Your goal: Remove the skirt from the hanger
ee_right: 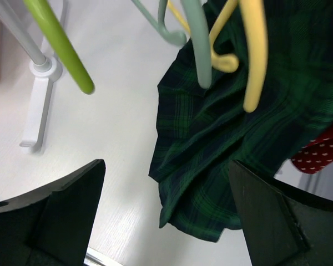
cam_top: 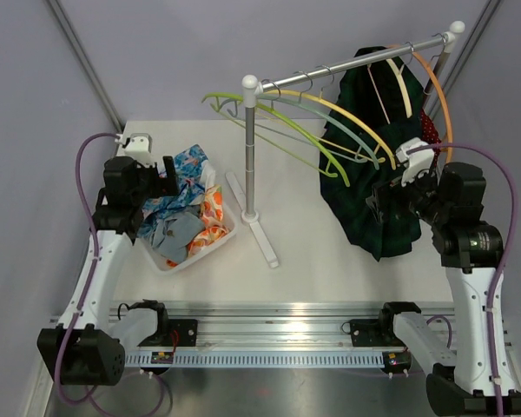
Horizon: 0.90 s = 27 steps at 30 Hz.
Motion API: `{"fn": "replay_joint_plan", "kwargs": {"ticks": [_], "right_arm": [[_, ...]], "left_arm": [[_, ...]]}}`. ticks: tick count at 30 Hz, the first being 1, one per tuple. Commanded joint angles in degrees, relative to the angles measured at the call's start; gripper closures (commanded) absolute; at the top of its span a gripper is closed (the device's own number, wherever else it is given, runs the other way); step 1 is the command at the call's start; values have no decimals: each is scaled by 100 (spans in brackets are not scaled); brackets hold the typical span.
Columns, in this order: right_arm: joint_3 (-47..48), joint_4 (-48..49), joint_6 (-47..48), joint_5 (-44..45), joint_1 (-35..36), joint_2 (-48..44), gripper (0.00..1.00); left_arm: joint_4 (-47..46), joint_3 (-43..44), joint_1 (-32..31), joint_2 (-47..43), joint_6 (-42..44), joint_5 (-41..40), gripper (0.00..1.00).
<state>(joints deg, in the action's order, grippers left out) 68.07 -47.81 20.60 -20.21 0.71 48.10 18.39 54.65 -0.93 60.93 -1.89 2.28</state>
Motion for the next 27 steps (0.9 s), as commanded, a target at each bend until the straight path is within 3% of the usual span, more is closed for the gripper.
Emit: {"fn": "replay_joint_plan", "kwargs": {"ticks": [1,8,10,14,18,23,27], "right_arm": [[995,-746,331,-221,-27,129,0],[2631,-1380,41,17,-27,604,4],[3061,-1223,-397,253,-27,849,10],[3956,-756,-1188,606,-18,1692,28],[4977,-738,-1462,693,-27,2991,52],[6425,-905,-1348,1053,-18,4039,53],[6692,-765,-1208,1414,-27,4575,53]], "left_arm": [[7,-226,-13,-510,-198,561,1],[-327,-1166,-21,-1846,-206,1492,1],[-529,-1508,-21,-2198,-250,1678,1],[-828,-1844,-21,-2550,-329,1995,1],[-627,-1844,-83,-2682,-268,1916,1],[-618,-1932,-267,-2964,-75,1688,1],[-583,-1923,-364,-2999,-57,1696,1]]}}
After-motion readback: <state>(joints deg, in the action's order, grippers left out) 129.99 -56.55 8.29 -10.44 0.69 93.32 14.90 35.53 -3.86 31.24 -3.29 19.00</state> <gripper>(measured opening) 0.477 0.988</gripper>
